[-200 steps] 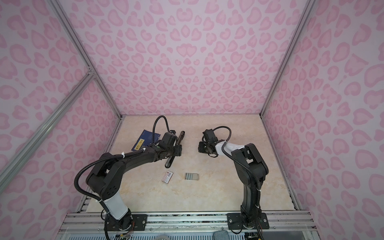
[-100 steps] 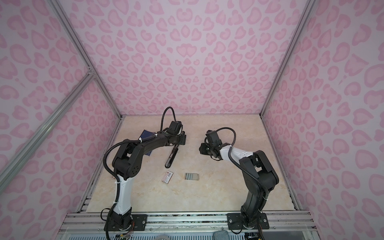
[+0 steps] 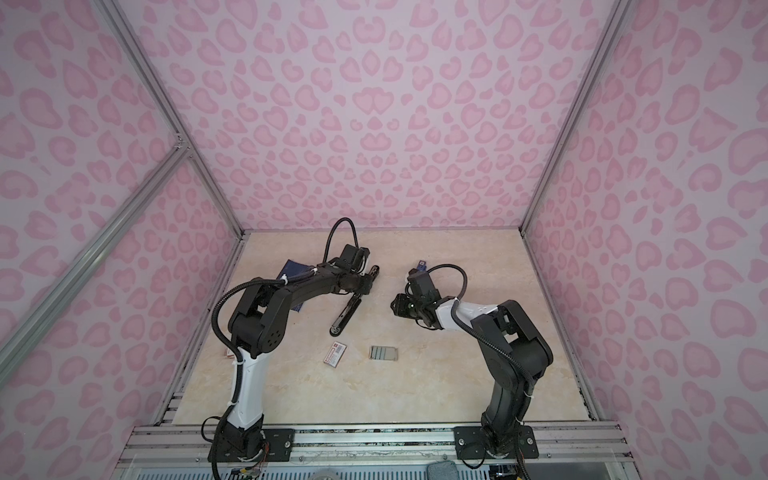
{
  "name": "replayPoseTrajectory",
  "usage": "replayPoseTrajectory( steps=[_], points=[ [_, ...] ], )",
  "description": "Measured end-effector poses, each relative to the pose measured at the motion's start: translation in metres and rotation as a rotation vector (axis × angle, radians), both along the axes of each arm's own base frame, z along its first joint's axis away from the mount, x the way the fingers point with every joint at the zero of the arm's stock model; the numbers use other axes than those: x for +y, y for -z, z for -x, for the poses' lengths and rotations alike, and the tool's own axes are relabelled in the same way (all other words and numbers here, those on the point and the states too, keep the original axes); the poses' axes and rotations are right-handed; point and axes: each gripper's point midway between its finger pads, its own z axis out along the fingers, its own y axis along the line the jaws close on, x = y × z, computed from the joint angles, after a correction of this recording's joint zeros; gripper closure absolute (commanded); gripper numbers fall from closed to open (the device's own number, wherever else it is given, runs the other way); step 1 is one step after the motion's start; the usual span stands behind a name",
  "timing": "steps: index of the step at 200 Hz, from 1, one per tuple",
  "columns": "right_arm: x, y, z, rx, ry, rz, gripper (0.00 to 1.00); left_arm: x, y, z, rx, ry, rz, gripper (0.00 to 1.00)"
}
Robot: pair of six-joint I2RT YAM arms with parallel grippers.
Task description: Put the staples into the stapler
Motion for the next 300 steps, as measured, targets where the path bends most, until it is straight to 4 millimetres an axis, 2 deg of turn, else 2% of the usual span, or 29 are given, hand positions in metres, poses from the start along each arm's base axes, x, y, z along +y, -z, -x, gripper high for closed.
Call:
replayPoseTrajectory(
  steps=[29,71,106,129,150,155,172,200,223,239,273,277,300],
  points=[
    [-0.002,0.004,-0.001,-0.003,0.033,-0.065,0.59,-0.019,-0.001,0.013,-0.001,0.060,0.012,0.75],
    [-0.025,0.015,0.004,0.005,0.118,-0.156,0.58,-0.043,0.000,0.036,-0.011,0.153,-0.008,0.79],
    [-0.041,0.011,-0.003,-0.021,0.179,-0.211,0.58,-0.063,0.000,0.052,-0.018,0.231,-0.016,0.79],
    [-0.054,0.007,-0.013,-0.050,0.219,-0.220,0.58,-0.069,-0.001,0.058,-0.017,0.264,-0.007,0.75],
    [-0.066,0.003,-0.024,-0.063,0.258,-0.215,0.58,-0.072,-0.002,0.061,-0.019,0.281,-0.007,0.65],
    [-0.068,0.002,-0.026,-0.068,0.264,-0.217,0.58,-0.072,-0.002,0.061,-0.020,0.282,-0.007,0.59],
    [-0.075,-0.003,-0.032,-0.087,0.282,-0.214,0.58,-0.072,-0.003,0.061,-0.021,0.282,-0.006,0.55],
    [-0.075,-0.010,-0.027,-0.098,0.276,-0.220,0.58,-0.075,-0.010,0.057,-0.036,0.279,0.000,0.54],
    [-0.074,-0.006,-0.015,-0.081,0.262,-0.224,0.58,-0.083,-0.020,0.047,-0.063,0.276,0.015,0.55],
    [-0.071,-0.002,-0.008,-0.071,0.254,-0.241,0.59,-0.087,-0.018,0.043,-0.064,0.277,0.017,0.56],
    [-0.046,0.005,-0.005,-0.050,0.189,-0.309,0.62,-0.090,-0.007,0.045,-0.037,0.286,0.014,0.63],
    [-0.042,0.005,-0.005,-0.051,0.180,-0.315,0.63,-0.090,-0.007,0.045,-0.035,0.286,0.014,0.67],
    [-0.034,0.012,-0.012,-0.040,0.168,-0.345,0.65,-0.090,-0.007,0.045,-0.033,0.282,0.016,0.73]
  ],
)
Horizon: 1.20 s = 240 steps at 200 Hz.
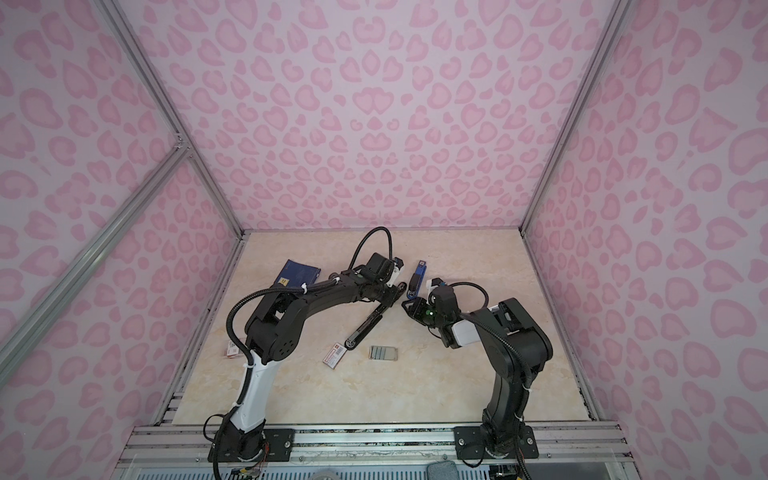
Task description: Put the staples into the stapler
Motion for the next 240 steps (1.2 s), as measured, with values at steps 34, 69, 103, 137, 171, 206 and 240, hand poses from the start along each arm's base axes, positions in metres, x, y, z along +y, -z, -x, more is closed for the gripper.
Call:
replayPoseTrajectory(
  steps=[34,69,103,137,171,206,240],
  points=[
    [0.001,0.000,-0.022,-0.019,0.017,-0.007,0.65,0.000,0.000,0.000,-0.003,0.003,-0.001,0.79],
    [-0.013,-0.002,-0.044,-0.043,0.073,-0.003,0.64,0.000,-0.001,0.000,-0.005,0.005,-0.001,0.84],
    [-0.034,-0.003,-0.062,-0.059,0.134,0.003,0.62,0.001,-0.001,0.001,-0.005,0.005,0.000,0.84],
    [-0.049,-0.004,-0.076,-0.071,0.178,0.000,0.62,0.002,-0.003,0.004,-0.005,0.007,0.000,0.87],
    [-0.049,-0.001,-0.065,-0.052,0.179,-0.042,0.55,0.003,-0.010,0.009,-0.008,0.008,0.005,0.87],
    [-0.038,-0.004,-0.047,-0.065,0.137,-0.154,0.46,0.004,-0.015,0.013,-0.018,0.012,0.017,0.87],
    [-0.021,-0.013,-0.041,-0.090,0.095,-0.272,0.43,0.003,-0.014,0.016,-0.016,0.021,0.023,0.87]
  ],
)
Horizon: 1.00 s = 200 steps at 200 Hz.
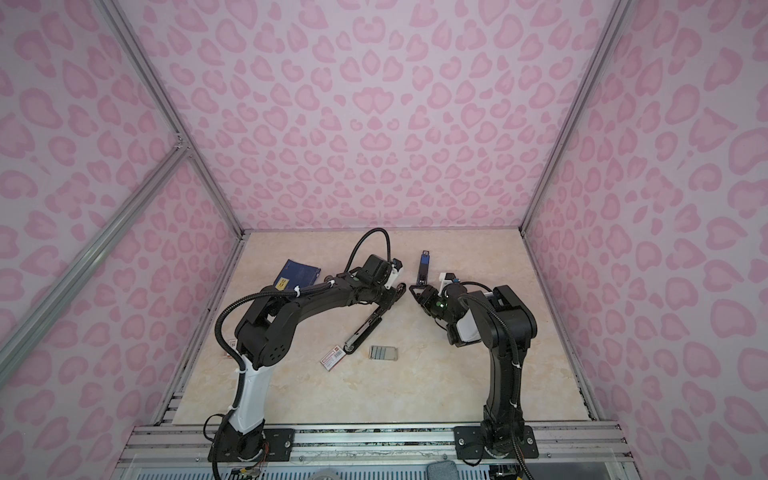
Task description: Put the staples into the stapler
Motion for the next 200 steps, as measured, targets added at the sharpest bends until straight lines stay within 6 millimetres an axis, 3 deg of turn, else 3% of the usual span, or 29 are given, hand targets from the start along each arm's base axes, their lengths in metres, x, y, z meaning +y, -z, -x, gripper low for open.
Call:
replayPoseTrajectory(
  steps=[45,109,127,161,200],
  points=[
    [0.022,-0.010,0.000,-0.035,-0.050,-0.060,0.43,-0.004,0.000,0.004,0.004,0.011,0.004,0.87],
    [0.028,-0.008,-0.004,-0.024,-0.053,-0.087,0.39,-0.011,-0.002,0.008,0.001,0.030,0.024,0.87],
    [0.030,-0.008,-0.006,-0.026,-0.055,-0.087,0.47,-0.013,-0.002,0.010,0.004,0.037,0.028,0.86],
    [0.029,-0.006,-0.009,-0.021,-0.045,-0.083,0.60,-0.013,-0.003,0.009,0.002,0.036,0.031,0.72],
    [0.026,-0.002,-0.010,-0.021,-0.041,-0.072,0.67,-0.013,-0.005,0.010,0.002,0.035,0.033,0.65]
  ],
)
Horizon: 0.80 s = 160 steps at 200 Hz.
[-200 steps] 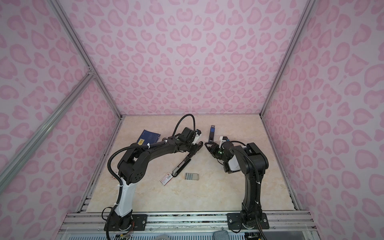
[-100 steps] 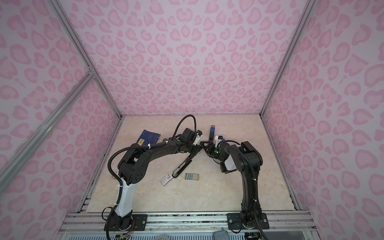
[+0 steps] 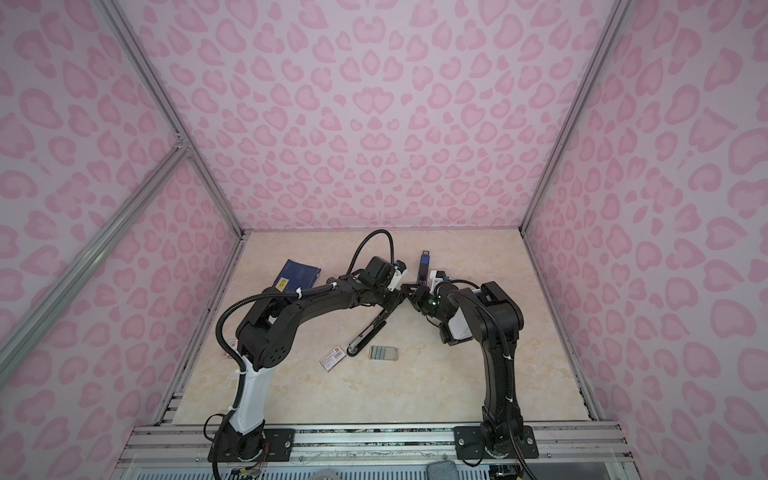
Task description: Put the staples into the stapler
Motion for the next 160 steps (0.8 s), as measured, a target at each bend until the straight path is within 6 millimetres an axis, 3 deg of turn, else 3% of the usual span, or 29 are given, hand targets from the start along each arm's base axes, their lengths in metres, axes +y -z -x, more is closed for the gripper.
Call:
replayPoseTrajectory(
  steps=[38,66,71,118,160],
  points=[
    [-0.001,-0.003,0.000,-0.024,-0.004,0.018,0.67,0.010,-0.021,0.003,-0.031,-0.035,0.004,0.65],
    [-0.003,-0.006,0.000,-0.036,-0.006,0.034,0.67,0.032,-0.044,0.016,-0.075,-0.079,0.012,0.65],
    [-0.004,-0.005,0.000,-0.033,-0.005,0.035,0.66,0.038,-0.048,0.021,-0.083,-0.092,0.020,0.61],
    [-0.004,-0.007,0.001,-0.042,-0.013,0.043,0.66,0.110,-0.059,0.085,-0.110,-0.226,0.075,0.56],
    [0.000,-0.009,0.001,-0.047,-0.023,0.046,0.66,0.159,-0.034,0.132,-0.098,-0.340,0.141,0.55]
  ],
)
